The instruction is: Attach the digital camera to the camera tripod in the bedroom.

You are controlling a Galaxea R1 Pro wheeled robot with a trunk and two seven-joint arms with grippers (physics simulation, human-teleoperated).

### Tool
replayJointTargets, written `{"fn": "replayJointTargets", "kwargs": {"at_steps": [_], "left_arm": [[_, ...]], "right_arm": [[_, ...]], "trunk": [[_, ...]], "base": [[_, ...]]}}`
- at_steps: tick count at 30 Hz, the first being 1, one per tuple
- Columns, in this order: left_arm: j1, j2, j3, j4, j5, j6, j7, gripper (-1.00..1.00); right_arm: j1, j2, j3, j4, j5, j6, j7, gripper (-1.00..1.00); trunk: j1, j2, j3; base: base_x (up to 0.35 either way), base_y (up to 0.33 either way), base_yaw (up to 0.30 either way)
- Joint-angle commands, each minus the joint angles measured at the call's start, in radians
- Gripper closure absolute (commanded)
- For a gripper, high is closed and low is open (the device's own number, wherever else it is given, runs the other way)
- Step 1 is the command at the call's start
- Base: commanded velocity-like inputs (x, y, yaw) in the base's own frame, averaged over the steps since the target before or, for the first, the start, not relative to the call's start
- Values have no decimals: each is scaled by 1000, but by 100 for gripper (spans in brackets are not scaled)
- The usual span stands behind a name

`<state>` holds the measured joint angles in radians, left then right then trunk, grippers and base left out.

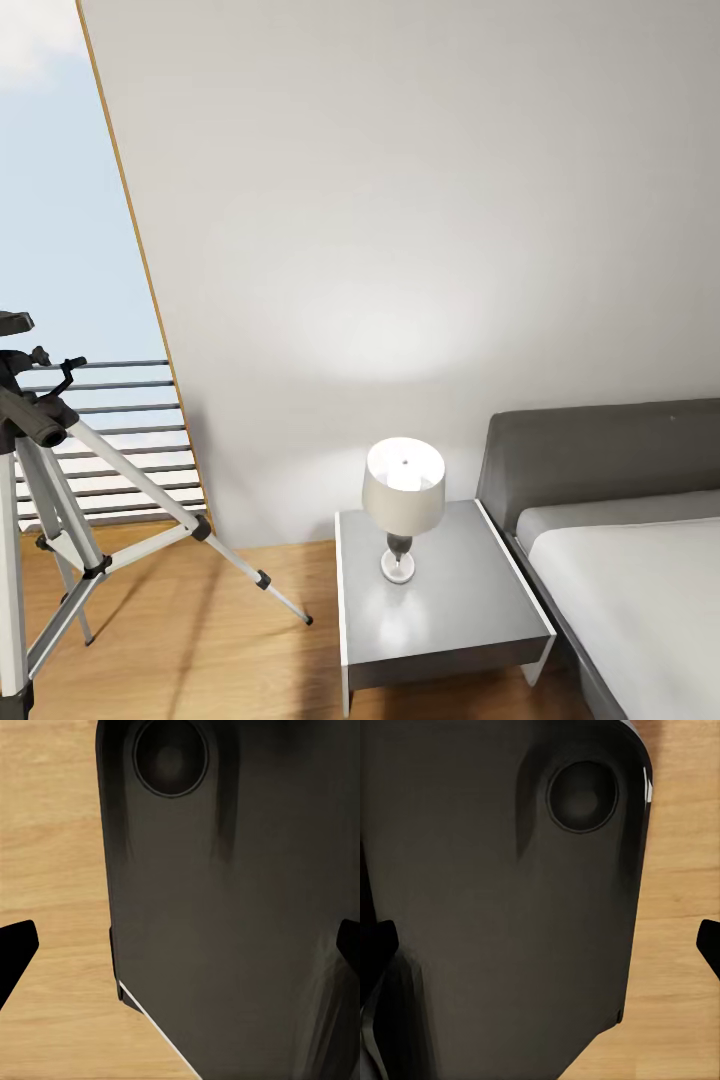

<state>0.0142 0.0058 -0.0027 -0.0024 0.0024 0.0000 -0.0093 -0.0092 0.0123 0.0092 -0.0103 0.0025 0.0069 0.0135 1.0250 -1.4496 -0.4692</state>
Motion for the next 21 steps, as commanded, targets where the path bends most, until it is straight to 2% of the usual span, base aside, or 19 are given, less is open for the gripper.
{"fn": "replayJointTargets", "kwargs": {"at_steps": [1, 13, 21], "left_arm": [[0, 0, 0, 0, 0, 0, -1, -100], [0, 0, 0, 1, 0, 0, -1, -100], [11, 18, 1, -3, 2, 0, -1, -100]], "right_arm": [[0, 0, 1, 0, 0, 1, 1, -100], [0, 0, 1, 0, 0, 1, 3, -100], [-22, 3, 1, -12, -1, -5, 8, -100]], "trunk": [[0, 0, -1], [0, 0, -1], [0, 0, -5]], "base": [[0, 0, 0], [0, 0, 0], [0, 0, 0]]}}
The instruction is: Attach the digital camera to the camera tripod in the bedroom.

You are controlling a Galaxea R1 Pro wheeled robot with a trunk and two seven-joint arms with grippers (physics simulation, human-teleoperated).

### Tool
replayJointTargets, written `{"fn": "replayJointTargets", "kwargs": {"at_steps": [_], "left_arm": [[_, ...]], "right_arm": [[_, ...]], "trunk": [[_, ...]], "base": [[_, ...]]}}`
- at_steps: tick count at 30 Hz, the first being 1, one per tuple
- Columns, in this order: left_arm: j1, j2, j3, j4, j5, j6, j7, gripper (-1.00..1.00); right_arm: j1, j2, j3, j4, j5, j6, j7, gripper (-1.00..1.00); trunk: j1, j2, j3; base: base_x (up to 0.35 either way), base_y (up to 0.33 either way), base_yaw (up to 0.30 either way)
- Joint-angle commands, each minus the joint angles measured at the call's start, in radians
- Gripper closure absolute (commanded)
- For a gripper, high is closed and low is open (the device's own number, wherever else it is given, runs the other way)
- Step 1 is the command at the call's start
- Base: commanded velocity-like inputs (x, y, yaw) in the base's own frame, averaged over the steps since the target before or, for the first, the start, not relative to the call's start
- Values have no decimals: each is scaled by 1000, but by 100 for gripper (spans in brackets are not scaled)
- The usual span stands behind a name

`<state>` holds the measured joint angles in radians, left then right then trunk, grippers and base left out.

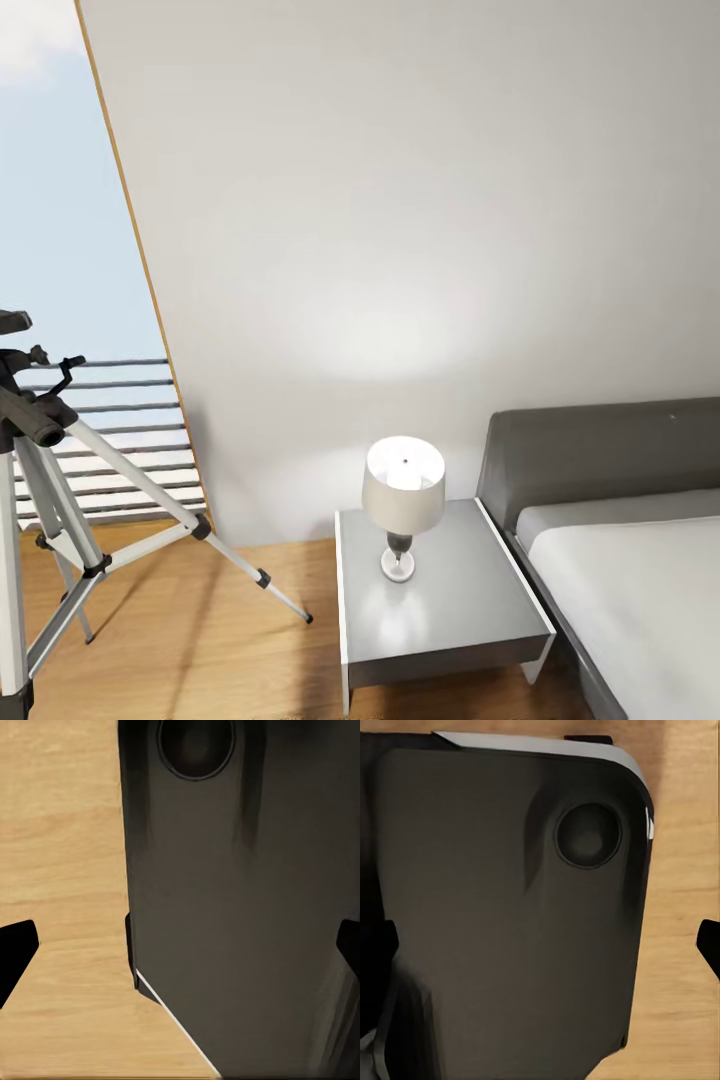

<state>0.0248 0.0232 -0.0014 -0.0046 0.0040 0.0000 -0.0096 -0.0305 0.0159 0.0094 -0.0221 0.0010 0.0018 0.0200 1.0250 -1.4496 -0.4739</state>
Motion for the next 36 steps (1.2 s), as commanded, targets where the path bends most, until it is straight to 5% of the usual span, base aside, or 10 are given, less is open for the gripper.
{"fn": "replayJointTargets", "kwargs": {"at_steps": [1, 11, 36], "left_arm": [[0, 0, 0, -1, 0, 0, -1, -100], [3, 4, 1, -2, 3, 0, -1, -100], [2, 11, 3, -5, 5, -23, -1, -100]], "right_arm": [[0, 0, 1, 0, 0, 0, 2, -100], [-11, -5, 1, -4, 0, -3, 3, -100], [-12, -5, 11, -4, 31, -98, 2, -100]], "trunk": [[0, 0, -2], [0, 0, -15], [0, 0, -35]], "base": [[0, 0, 0], [0, 0, 20], [-8, 5, 254]]}}
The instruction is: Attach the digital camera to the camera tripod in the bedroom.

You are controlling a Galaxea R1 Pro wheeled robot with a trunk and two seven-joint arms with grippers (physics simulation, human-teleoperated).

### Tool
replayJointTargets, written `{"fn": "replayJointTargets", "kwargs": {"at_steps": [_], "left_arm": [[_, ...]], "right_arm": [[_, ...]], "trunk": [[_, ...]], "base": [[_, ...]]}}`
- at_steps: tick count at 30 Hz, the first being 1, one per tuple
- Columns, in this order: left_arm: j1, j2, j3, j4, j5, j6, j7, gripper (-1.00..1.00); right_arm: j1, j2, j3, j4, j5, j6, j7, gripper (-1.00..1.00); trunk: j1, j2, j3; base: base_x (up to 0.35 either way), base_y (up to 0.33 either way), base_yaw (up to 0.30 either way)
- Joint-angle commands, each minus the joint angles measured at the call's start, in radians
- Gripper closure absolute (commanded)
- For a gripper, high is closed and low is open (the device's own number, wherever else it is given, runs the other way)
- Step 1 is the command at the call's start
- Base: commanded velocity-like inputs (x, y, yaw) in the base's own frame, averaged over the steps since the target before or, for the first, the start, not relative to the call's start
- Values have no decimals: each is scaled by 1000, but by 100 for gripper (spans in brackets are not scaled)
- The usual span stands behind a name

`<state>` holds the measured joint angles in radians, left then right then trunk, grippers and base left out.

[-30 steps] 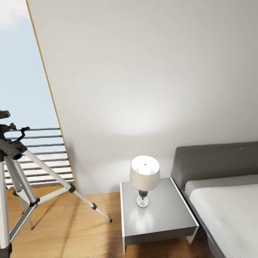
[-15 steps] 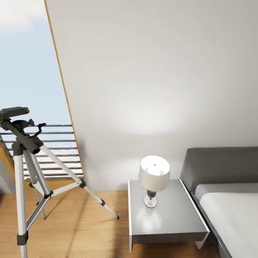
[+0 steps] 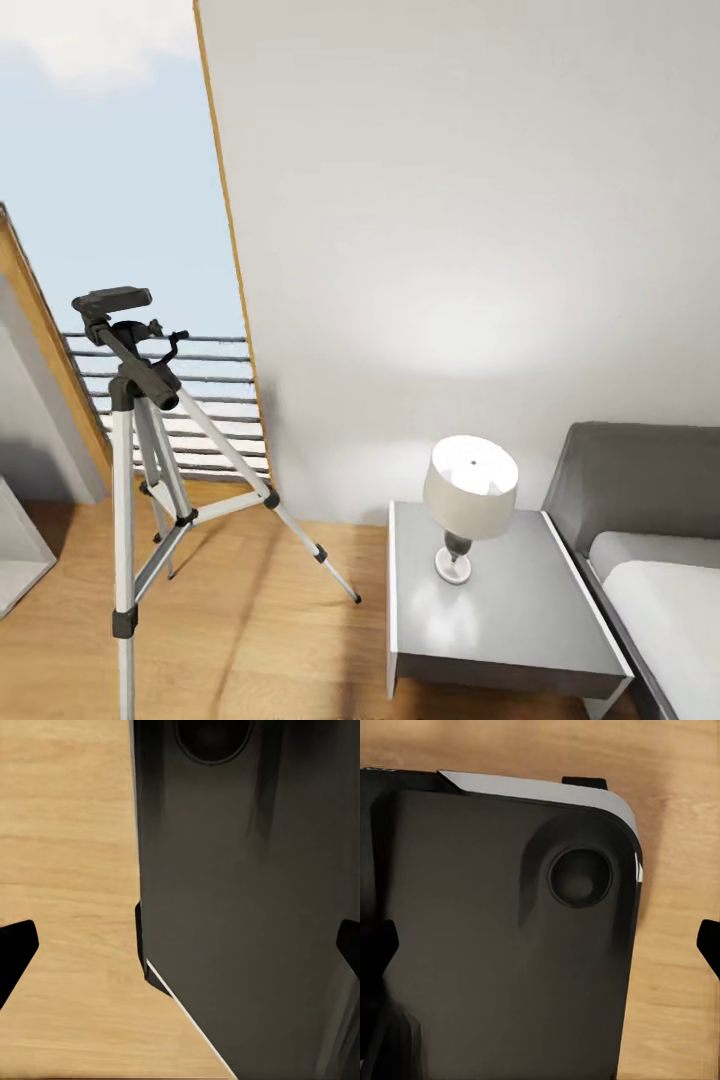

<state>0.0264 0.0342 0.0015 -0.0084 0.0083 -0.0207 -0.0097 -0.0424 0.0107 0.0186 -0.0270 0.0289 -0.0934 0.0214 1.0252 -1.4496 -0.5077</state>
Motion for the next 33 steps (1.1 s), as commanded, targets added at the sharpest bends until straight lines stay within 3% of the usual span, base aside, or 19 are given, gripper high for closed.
{"fn": "replayJointTargets", "kwargs": {"at_steps": [1, 20, 33], "left_arm": [[0, 0, 0, -1, 1, -2, -1, -100], [-3, 3, 3, -1, 5, -13, -2, -100], [-8, 11, 73, -12, 73, -102, -57, -100]], "right_arm": [[-1, 0, 1, 1, 3, -3, 1, -100], [-1, 0, 1, 1, 5, -5, -5, -100], [-1, 0, 1, 1, 20, -5, -7, -100]], "trunk": [[0, 0, -2], [0, 0, -12], [0, 0, -13]], "base": [[-106, 107, 257], [-239, 185, 273], [-264, 186, 295]]}}
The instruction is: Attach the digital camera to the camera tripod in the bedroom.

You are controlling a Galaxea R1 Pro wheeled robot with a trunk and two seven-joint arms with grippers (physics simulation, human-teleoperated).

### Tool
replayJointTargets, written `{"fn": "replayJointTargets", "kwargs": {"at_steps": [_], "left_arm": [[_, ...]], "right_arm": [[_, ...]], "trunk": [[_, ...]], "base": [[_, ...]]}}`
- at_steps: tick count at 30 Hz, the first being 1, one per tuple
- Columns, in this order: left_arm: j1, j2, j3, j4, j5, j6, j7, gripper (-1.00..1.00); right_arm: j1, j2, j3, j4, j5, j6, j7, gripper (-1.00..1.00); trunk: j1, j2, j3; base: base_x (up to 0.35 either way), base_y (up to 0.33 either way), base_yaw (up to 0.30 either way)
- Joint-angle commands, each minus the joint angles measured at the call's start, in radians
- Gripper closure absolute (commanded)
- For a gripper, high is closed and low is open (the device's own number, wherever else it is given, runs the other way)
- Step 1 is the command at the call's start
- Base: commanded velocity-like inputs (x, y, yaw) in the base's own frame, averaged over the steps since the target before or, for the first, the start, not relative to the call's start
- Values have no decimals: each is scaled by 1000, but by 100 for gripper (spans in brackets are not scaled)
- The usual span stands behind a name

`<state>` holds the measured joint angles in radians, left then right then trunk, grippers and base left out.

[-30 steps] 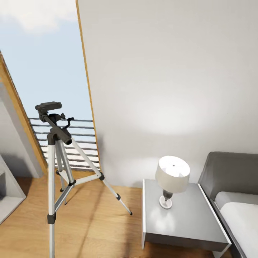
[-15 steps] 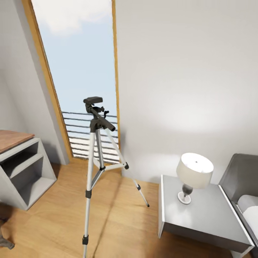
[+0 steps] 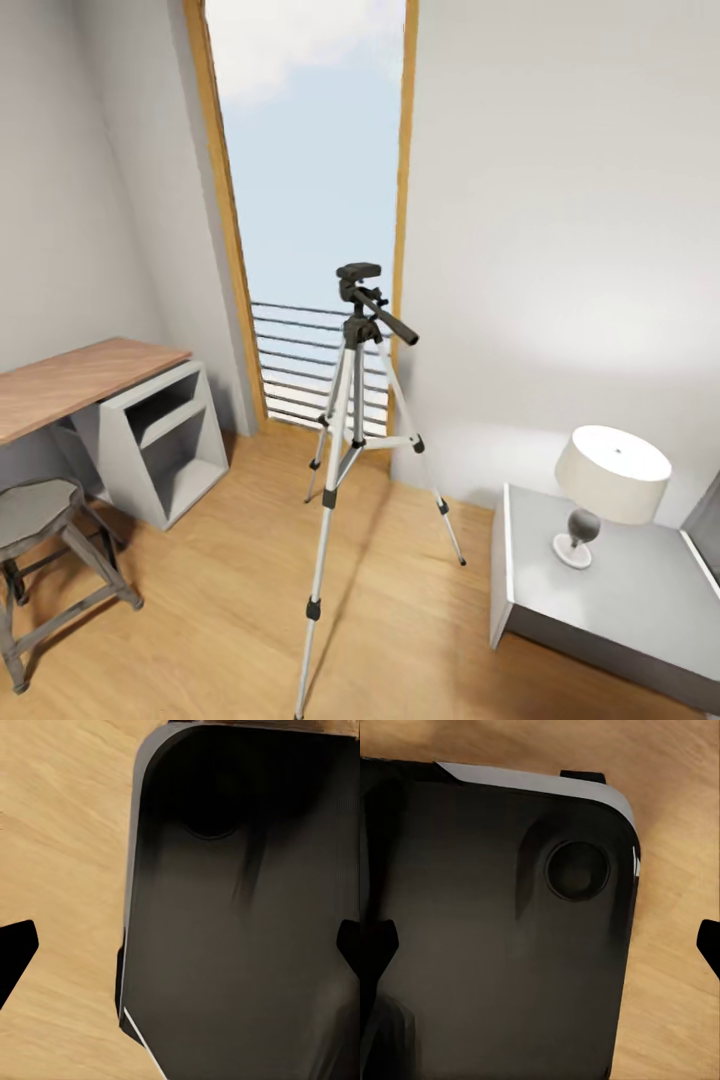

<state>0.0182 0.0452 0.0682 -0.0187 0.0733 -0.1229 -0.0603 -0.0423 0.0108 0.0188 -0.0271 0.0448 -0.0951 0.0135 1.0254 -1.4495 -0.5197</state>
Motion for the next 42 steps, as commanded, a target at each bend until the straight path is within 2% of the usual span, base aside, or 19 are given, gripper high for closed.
{"fn": "replayJointTargets", "kwargs": {"at_steps": [1, 9, 12, 13, 17, 18, 19, 22, 24, 26, 28, 30, 31, 32, 36, 37, 40, 41, 42], "left_arm": [[0, 1, 8, -2, 10, -2, -10, -100], [-3, 4, 35, -20, 15, -7, -20, -100], [-4, 5, 71, -45, 16, -8, -24, -100], [-4, 5, 71, -45, 16, -8, -24, -100], [-4, 5, 133, -86, 17, -6, -27, -100], [-4, 5, 165, -109, 17, -5, -28, -100], [-4, 5, 165, -109, 17, -5, -28, -100], [6, 0, 245, -193, 18, -6, -32, -100], [20, -6, 272, -235, 19, -6, -38, -100], [29, -9, 283, -257, 19, -5, -42, -100], [74, -24, 310, -363, 20, 5, -62, -100], [110, -41, 319, -456, 20, 40, -71, -100], [110, -41, 319, -456, 20, 40, -71, -100], [133, -52, 323, -526, 20, 81, -75, -100], [180, -86, 326, -681, 29, 174, -75, -100], [198, -96, 327, -742, 35, 212, -75, -100], [214, -104, 329, -817, 54, 269, -74, -100], [214, -104, 329, -817, 54, 269, -74, -100], [220, -107, 328, -866, 78, 316, -73, -100]], "right_arm": [[-1, 0, 1, 1, 8, -3, 0, -100], [-1, 0, 1, 1, 36, -3, 0, -100], [-1, 0, 1, 1, 43, -3, 0, -100], [-1, 0, 1, 1, 43, -3, 0, -100], [-1, 0, 2, 1, 60, -3, 0, -100], [-1, 0, 2, 1, 70, -3, 0, -100], [-1, 0, 2, 1, 70, -3, 0, -100], [-1, 0, 2, 1, 100, -13, 0, -100], [0, 0, 1, 1, 109, -27, 0, -100], [0, 0, 1, 1, 112, -37, 0, -100], [1, 0, 1, 1, 121, -74, 0, -100], [1, 0, 1, 1, 124, -88, 0, -100], [1, 0, 1, 1, 124, -88, 0, -100], [1, 0, 1, 1, 125, -93, 0, -100], [1, 0, 1, 1, 126, -98, -2, -100], [1, 0, 1, 1, 127, -99, -2, -100], [1, 0, 1, 1, 130, -99, -2, -100], [1, 0, 1, 1, 130, -99, -2, -100], [1, 0, 1, 1, 132, -100, -3, -100]], "trunk": [[0, 0, -1], [0, 0, -1], [0, 0, -1], [0, 0, -1], [0, 0, -1], [0, 0, -1], [0, 0, -1], [0, 0, -1], [0, 0, -1], [0, 0, -1], [0, 0, -1], [0, 0, -1], [0, 0, -1], [0, 0, -1], [0, 0, -1], [0, 0, -1], [0, 0, -1], [0, 0, -1], [0, 0, -1]], "base": [[-167, 119, 297], [-79, 57, 298], [-29, 20, 298], [-22, 16, 298], [-13, 9, 298], [-6, 4, 298], [-6, 4, 298], [-3, 2, 298], [-1, 1, 298], [-1, 1, 299], [-1, 0, 299], [0, 0, 299], [0, 0, 299], [0, 0, 299], [0, 0, 299], [0, 0, 299], [0, 0, 299], [0, 0, 299], [0, 0, 299]]}}
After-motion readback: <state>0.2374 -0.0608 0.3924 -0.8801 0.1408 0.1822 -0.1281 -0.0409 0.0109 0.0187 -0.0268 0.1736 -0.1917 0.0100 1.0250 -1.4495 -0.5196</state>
